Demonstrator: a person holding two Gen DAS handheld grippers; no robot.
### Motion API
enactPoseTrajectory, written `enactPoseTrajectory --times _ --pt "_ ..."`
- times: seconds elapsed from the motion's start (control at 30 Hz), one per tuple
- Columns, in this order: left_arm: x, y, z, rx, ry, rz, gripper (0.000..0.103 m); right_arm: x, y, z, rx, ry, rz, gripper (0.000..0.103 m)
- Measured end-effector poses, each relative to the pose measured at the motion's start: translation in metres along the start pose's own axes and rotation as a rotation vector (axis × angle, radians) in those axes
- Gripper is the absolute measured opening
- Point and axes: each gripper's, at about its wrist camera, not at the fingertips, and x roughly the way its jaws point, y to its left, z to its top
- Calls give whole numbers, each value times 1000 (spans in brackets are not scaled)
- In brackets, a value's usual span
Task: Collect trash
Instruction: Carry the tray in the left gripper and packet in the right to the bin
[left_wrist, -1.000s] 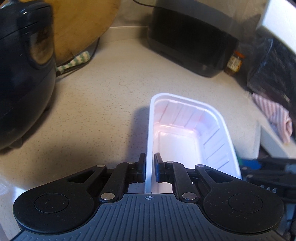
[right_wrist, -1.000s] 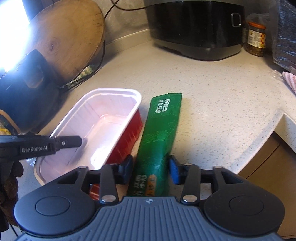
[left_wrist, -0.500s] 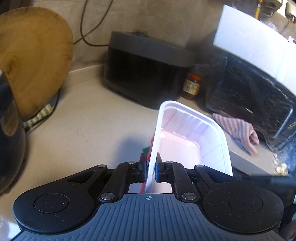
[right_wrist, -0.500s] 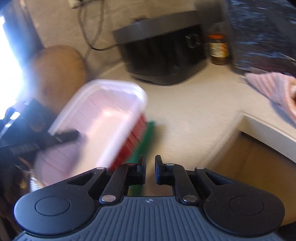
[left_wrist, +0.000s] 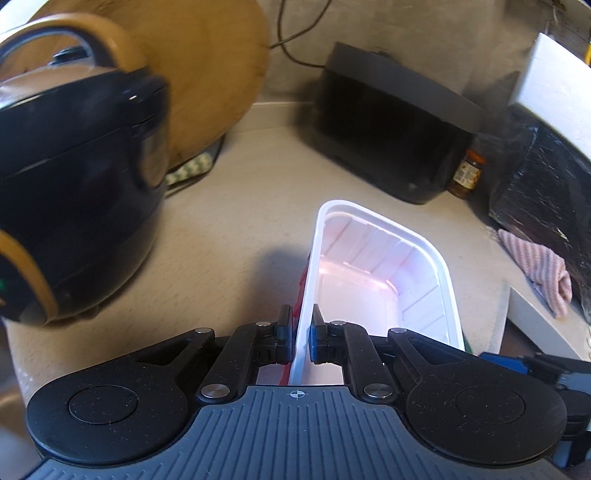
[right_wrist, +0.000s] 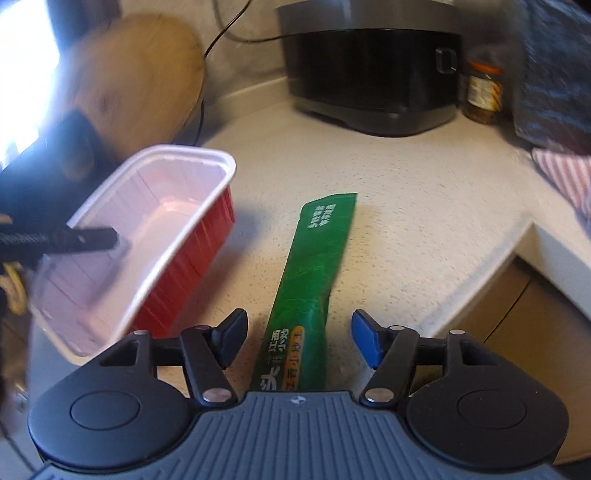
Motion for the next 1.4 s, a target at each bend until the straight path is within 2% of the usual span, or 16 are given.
enactPoseTrajectory --times 0.07,0.13,0.17,0.2,0.33,0.47,0.67,0.87,1.0,1.13,1.3,1.4 --pt "-3 1 -3 -3 1 2 12 10 4 0 -17 19 -14 63" --pt "-4 3 -5 -14 4 3 12 17 3 0 -9 36 -21 55" --pt "-4 4 -6 -19 7 4 12 16 3 1 -17 31 -30 37" --pt "-5 5 -7 -23 9 3 12 15 4 2 -22 40 -22 31" --pt "-3 -2 -3 -17 12 -16 12 2 -1 8 16 20 23 26" --pt "-2 -21 2 19 15 -73 12 -23 -11 11 87 -32 51 21" --pt "12 -85 3 143 48 -212 12 -70 -48 -4 195 -109 -30 21" --pt "41 -177 -23 335 146 -370 12 -107 -114 -55 382 -117 -178 21" --pt "70 -232 -54 472 253 -410 12 -111 -165 -105 540 -68 -265 21" --pt "109 -271 -89 568 393 -385 13 -88 -212 -162 703 49 -302 21" --pt "162 -302 -125 640 551 -319 14 -38 -261 -234 920 190 -245 21" --pt "189 -318 -142 688 598 -283 20 -3 -283 -266 995 257 -221 21"
